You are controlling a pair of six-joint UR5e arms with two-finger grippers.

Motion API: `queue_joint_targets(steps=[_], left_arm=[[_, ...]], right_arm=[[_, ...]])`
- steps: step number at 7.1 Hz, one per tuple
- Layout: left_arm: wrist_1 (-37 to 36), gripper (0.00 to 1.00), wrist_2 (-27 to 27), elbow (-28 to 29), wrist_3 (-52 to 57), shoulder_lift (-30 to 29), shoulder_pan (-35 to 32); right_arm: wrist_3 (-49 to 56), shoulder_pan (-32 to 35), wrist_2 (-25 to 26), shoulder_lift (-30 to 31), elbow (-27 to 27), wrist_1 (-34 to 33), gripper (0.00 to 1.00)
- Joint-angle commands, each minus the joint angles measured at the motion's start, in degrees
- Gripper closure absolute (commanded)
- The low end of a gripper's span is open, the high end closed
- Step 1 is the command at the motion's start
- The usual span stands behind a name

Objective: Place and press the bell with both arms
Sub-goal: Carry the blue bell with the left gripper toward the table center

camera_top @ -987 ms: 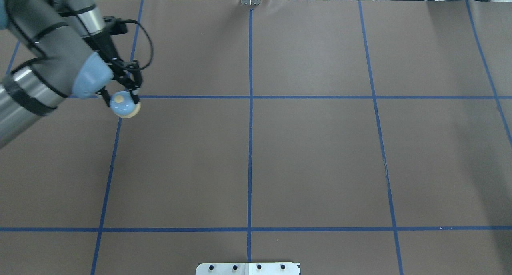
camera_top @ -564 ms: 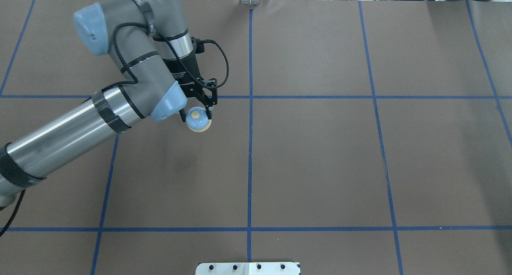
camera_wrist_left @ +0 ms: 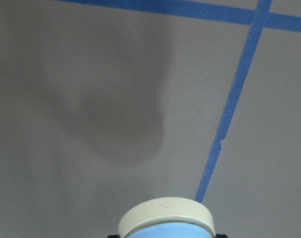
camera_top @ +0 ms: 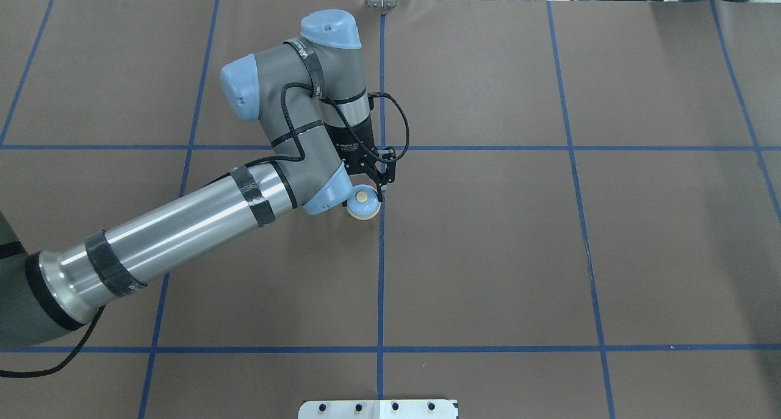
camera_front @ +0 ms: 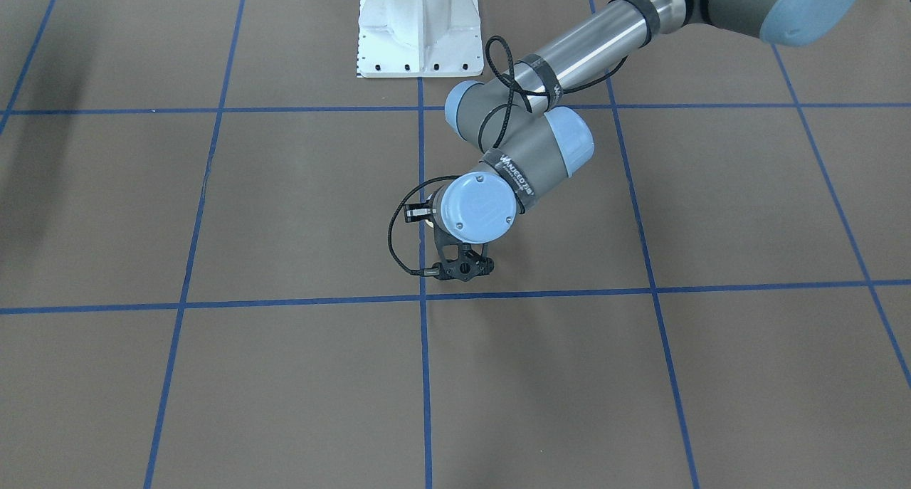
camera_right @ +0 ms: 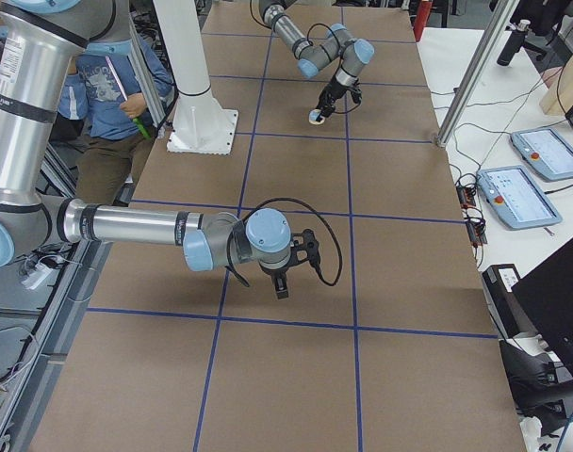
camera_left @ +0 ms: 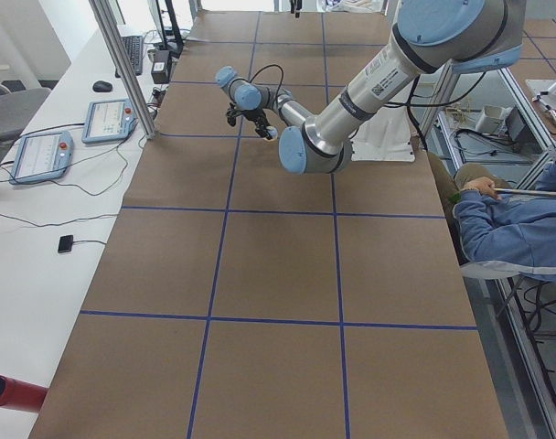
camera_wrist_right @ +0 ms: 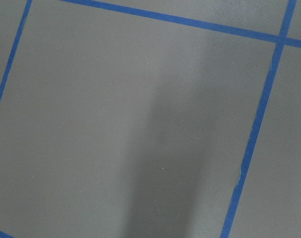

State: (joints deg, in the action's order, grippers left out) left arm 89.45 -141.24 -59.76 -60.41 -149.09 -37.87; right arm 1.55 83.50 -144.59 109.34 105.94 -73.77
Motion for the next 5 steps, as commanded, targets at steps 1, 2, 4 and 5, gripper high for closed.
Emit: queue_joint_targets(steps=[1, 2, 4, 5], left_arm=[[6.3, 0.57, 2.5, 3.3, -5.7, -1.1, 1.6], [6.2, 0.57, 2.5, 3.4, -5.9, -1.5, 1.6], [6.2, 0.5, 2.5, 5.8, -5.9, -3.4, 1.7], [6.2, 0.47, 2.5, 5.8, -5.9, -3.5, 1.7]], right_arm=[[0.0, 0.0, 0.0, 0.0, -0.3, -0.1, 0.0], [0.0, 0.0, 0.0, 0.0, -0.3, 0.0, 0.0], [0.0, 0.0, 0.0, 0.0, -0.3, -0.1, 0.0], [0.0, -0.1, 0.0, 0.0, -0.3, -0.1, 0.0]])
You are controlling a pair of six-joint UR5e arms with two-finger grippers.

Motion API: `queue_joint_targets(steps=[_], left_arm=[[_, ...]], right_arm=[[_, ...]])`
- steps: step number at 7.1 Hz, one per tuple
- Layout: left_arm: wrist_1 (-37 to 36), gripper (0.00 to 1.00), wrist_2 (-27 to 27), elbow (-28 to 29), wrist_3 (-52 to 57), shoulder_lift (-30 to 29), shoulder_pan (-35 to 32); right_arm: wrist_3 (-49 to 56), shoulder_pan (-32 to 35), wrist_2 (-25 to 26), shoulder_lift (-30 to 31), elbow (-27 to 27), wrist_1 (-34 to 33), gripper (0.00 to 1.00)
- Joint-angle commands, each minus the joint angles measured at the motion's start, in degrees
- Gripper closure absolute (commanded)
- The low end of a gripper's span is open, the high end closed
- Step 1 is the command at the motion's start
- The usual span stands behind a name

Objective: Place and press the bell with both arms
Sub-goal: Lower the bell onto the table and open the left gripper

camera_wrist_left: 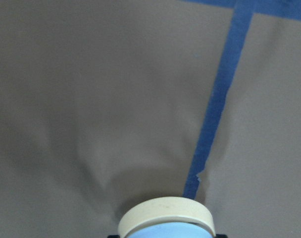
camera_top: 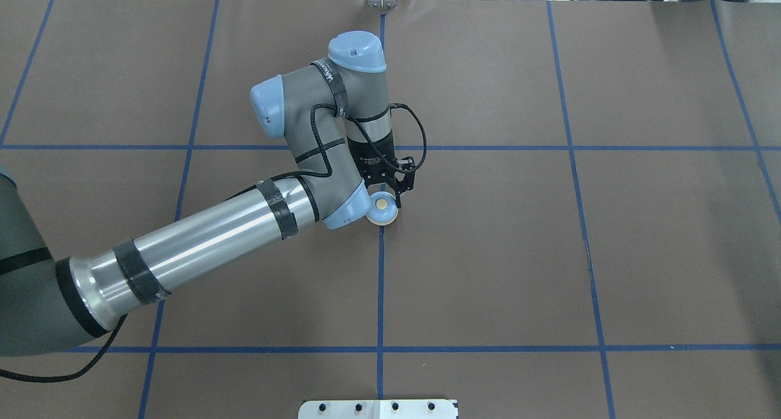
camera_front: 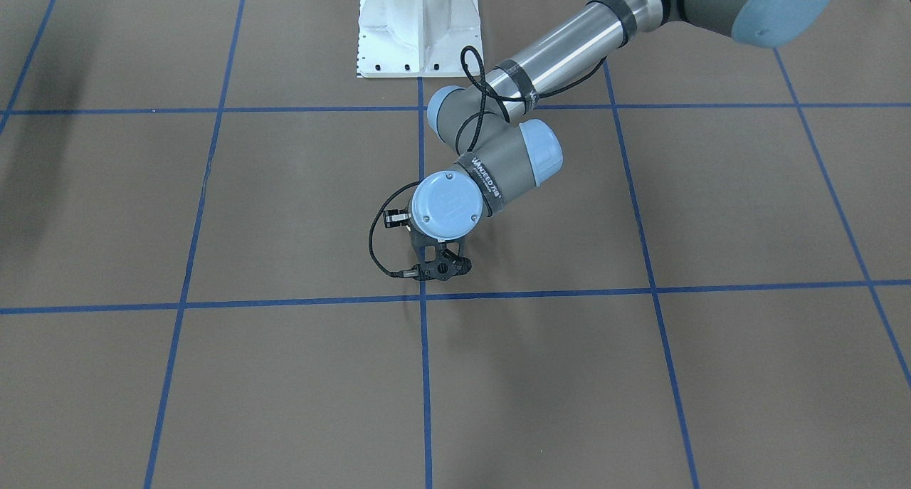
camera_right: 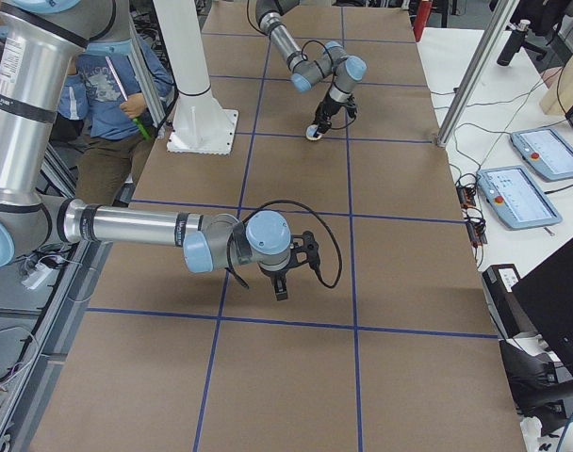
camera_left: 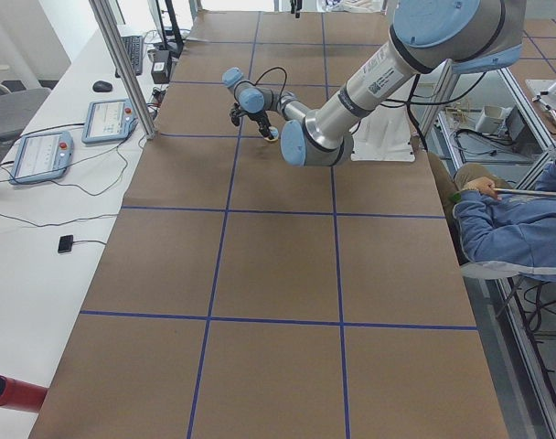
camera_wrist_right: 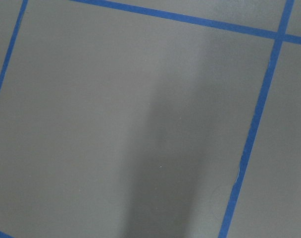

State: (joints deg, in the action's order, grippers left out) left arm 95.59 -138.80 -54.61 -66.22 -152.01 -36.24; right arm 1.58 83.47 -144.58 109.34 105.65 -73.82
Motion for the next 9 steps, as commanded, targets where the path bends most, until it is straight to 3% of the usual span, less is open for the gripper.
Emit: queue_joint_targets(steps=[1, 2, 3, 4, 7, 8, 9], left_arm=[[0.0, 0.39, 0.0, 0.6, -0.1, -0.5, 0.2], [0.0, 0.35, 0.0, 0.6, -0.1, -0.5, 0.2], [0.0, 0.11, 0.0, 0.6, -0.1, -0.5, 0.2], [0.1, 0.04, 0.0, 0.6, -0.1, -0.5, 0.2], [-0.1, 0.01, -0.1, -0.7, -1.3, -0.6, -0.5], [-0.7, 0.01, -0.4, -3.5, -1.4, -0.4, -2.2], [-3.4, 0.01, -0.6, -10.1, -1.4, 2.7, -3.7]], right_arm=[[0.1, -0.1, 0.1, 0.0, -0.1, 0.0, 0.0], [0.1, 0.0, 0.1, -0.2, -0.1, 0.0, 0.0], [0.1, 0.0, 0.1, -0.4, 0.0, 0.0, 0.0], [0.1, 0.0, 0.1, -0.9, -0.1, 0.0, 0.0], [-0.1, -0.1, 0.1, -3.7, 0.0, -0.2, 0.0], [-2.3, -0.2, 0.3, -5.9, 0.0, -0.3, 0.0], [-13.3, -1.8, 0.8, -8.8, 0.1, 0.0, 0.0]])
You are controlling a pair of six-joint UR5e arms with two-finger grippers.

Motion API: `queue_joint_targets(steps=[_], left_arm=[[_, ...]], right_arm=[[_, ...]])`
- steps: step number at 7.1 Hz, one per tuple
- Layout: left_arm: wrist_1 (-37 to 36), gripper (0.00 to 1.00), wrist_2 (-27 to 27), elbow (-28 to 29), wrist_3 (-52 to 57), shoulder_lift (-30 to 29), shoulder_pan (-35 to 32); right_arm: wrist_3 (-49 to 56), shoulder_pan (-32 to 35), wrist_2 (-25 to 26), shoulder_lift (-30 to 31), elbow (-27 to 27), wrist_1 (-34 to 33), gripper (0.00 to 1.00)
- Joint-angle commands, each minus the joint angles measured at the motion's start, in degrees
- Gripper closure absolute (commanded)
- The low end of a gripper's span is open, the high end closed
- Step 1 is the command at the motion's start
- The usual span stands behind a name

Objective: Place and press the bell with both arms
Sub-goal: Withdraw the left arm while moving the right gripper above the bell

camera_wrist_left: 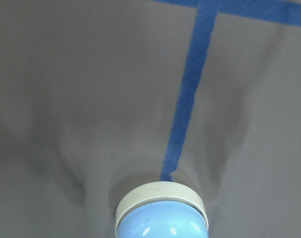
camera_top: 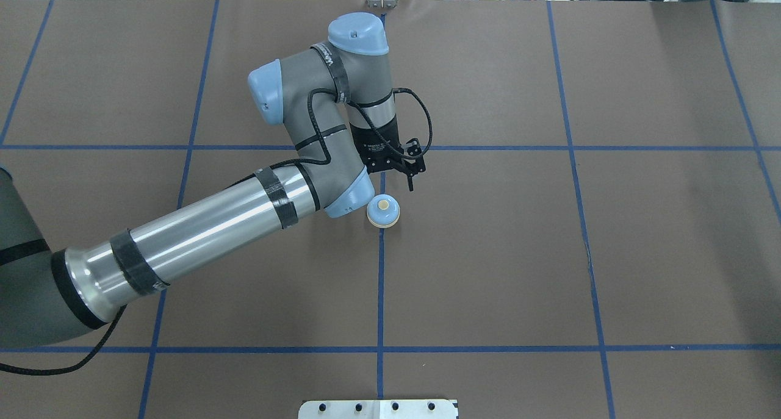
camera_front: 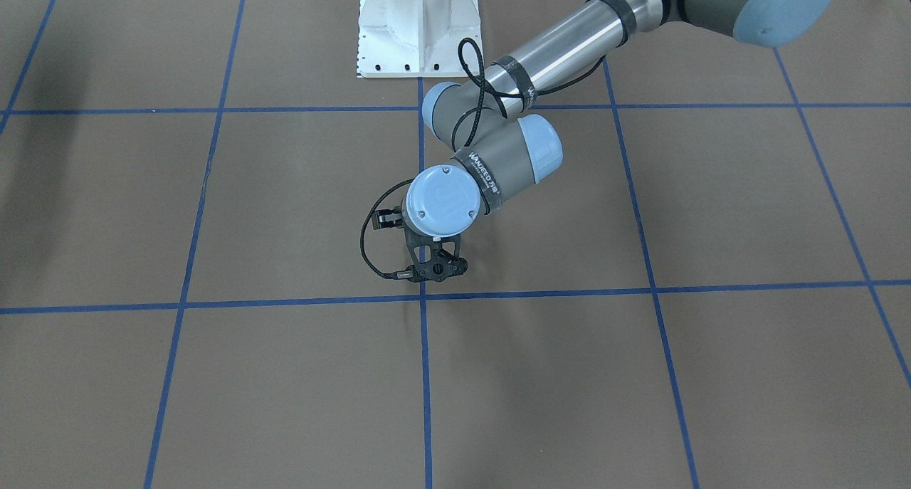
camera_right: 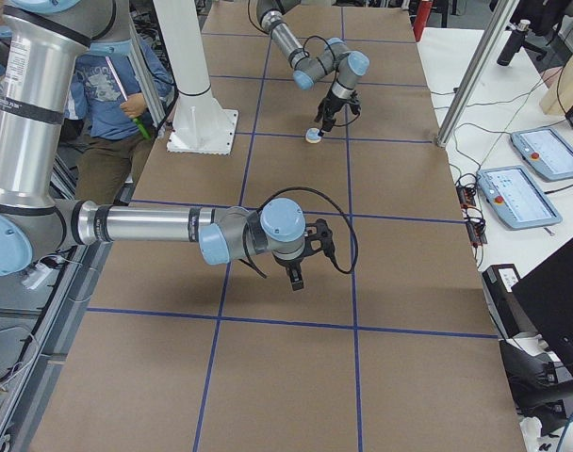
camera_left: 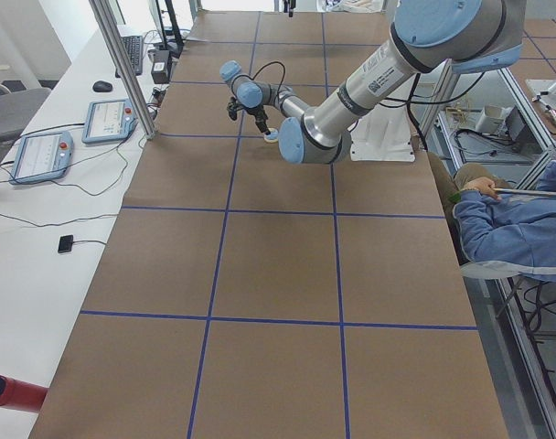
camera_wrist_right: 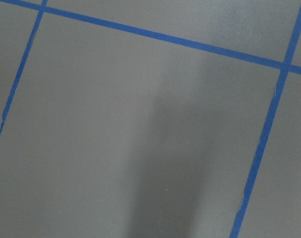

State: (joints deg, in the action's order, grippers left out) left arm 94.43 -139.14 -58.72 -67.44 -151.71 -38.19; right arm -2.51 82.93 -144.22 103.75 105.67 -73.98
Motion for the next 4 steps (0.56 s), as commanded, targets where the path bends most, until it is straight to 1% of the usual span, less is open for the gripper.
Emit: queue_joint_targets(steps=[1, 2, 3, 4], left_arm=[[-4.6, 0.01, -0.3, -16.0, 0.0, 8.6, -3.5], [-4.6, 0.01, -0.3, -27.6, 0.7, 17.8, -4.3], [-4.4, 0.01, -0.3, -36.0, 2.6, 25.7, -6.9], [-4.6, 0.01, -0.3, -41.1, 8.5, 31.9, -9.1]], right_arm=[[-20.2, -3.6, 0.4, -7.2, 0.5, 0.2, 0.0], [-28.2, -7.3, 1.4, -11.3, 0.9, 0.3, 0.0], [-38.1, -13.1, 6.4, -14.9, 3.6, 0.3, 0.0], [-48.3, -20.1, 12.8, -20.2, 4.6, 0.3, 0.01]])
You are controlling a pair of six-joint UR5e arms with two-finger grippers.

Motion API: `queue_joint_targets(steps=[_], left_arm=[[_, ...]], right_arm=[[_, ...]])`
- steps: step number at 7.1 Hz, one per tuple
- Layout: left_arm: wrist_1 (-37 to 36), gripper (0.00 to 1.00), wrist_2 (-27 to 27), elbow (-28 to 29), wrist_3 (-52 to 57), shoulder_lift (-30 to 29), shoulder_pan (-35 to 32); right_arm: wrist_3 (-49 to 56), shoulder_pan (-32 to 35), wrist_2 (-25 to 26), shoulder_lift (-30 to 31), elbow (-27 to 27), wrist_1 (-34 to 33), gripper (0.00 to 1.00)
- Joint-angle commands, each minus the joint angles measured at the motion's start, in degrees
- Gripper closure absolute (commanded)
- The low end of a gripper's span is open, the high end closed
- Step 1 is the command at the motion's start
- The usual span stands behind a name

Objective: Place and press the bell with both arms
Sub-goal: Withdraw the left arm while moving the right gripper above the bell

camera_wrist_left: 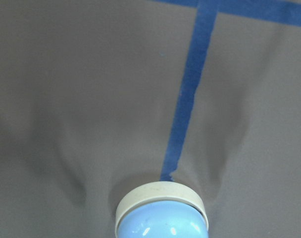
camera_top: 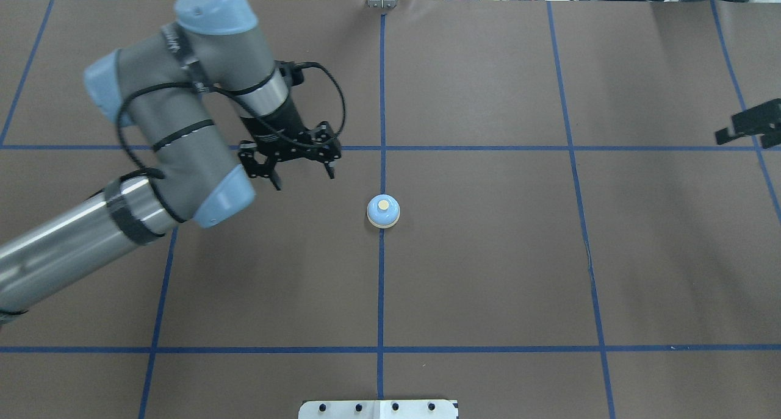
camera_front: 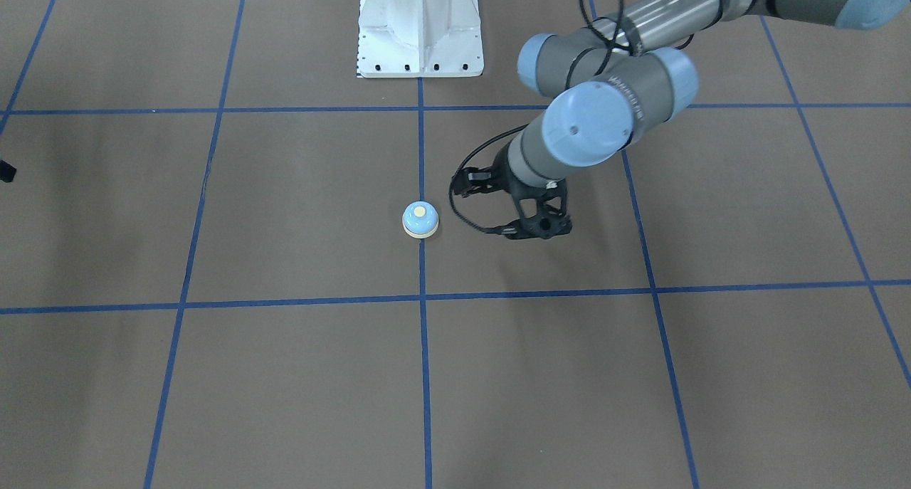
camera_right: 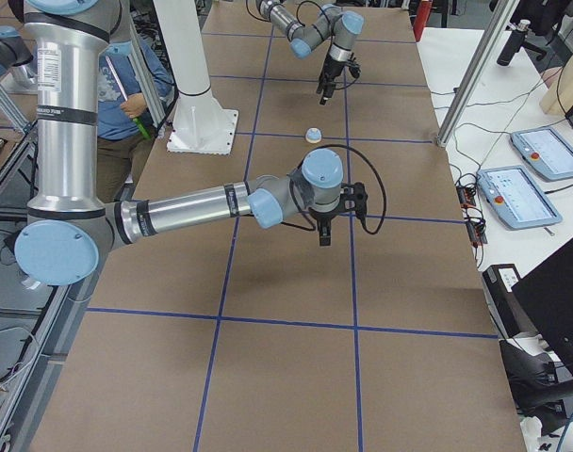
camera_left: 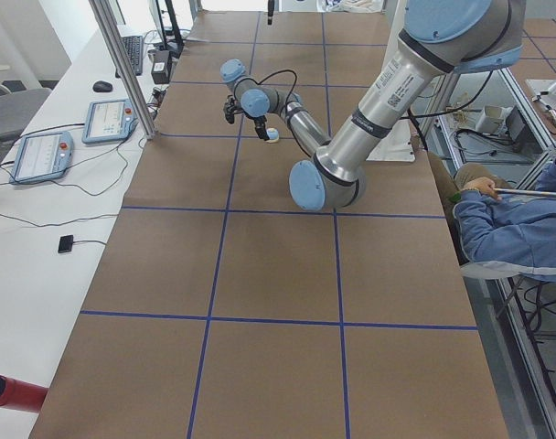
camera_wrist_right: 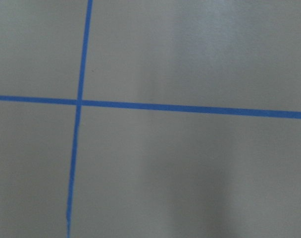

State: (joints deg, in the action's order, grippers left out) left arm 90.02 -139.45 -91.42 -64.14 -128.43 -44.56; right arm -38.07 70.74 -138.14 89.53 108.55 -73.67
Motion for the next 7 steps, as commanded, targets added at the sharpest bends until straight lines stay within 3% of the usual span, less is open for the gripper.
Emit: queue_joint_targets(steps=[1, 2, 3, 4, 5, 7], left_arm=[[-0.3, 0.01, 0.0, -10.3, 10.8, 12.7, -5.9], [-0.3, 0.01, 0.1, -10.4, 18.5, 16.7, -9.1], [-0.3, 0.01, 0.1, -10.4, 26.9, 21.1, -12.7], [-0.4, 0.01, 0.0, -10.6, 33.3, 24.2, -15.5], [-0.4, 0.01, 0.1, -10.6, 36.3, 26.3, -17.6], [-0.4, 0.01, 0.5, -10.7, 41.4, 29.0, -19.6]], right_arm=[[-22.4, -14.5, 11.5, -11.6, 2.0, -0.2, 0.07], [-29.2, -22.2, 18.1, -16.0, 2.1, -0.9, 0.25], [-35.6, -30.0, 26.9, -21.2, 1.9, -4.2, 0.54], [-39.9, -34.1, 30.7, -27.9, 1.0, -13.7, 1.0], [-40.6, -35.7, 31.7, -33.1, -2.9, -16.0, 1.0], [-45.8, -37.0, 31.5, -46.7, -19.7, -13.8, 1.0]])
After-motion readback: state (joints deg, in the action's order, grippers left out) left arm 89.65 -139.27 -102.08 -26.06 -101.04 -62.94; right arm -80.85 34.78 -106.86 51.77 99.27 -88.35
